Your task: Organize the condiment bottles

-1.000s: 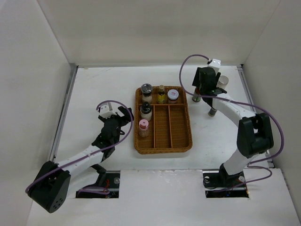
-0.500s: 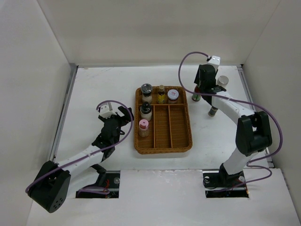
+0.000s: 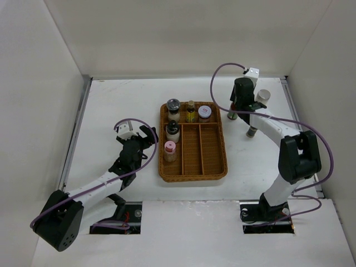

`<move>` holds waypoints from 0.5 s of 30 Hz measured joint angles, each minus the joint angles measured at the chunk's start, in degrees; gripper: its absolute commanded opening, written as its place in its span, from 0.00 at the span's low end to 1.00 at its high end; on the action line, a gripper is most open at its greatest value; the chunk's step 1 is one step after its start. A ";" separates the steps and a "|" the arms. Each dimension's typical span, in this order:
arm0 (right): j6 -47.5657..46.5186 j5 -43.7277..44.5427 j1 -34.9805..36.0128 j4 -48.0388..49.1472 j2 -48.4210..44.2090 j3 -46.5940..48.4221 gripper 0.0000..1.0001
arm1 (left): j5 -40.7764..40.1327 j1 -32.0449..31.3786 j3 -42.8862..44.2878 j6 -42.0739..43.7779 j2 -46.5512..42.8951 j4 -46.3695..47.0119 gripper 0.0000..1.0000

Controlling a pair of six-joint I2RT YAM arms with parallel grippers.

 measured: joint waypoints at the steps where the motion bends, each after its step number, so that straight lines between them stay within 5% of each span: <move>1: -0.28 0.28 0.13 -0.02 -0.59 -0.55 0.25 | -0.02 0.00 0.00 0.00 0.00 -0.02 0.86; 15: -4.98 4.96 16.96 -1.64 -28.68 -6.40 0.25 | 0.02 0.02 0.00 0.00 0.42 0.07 0.86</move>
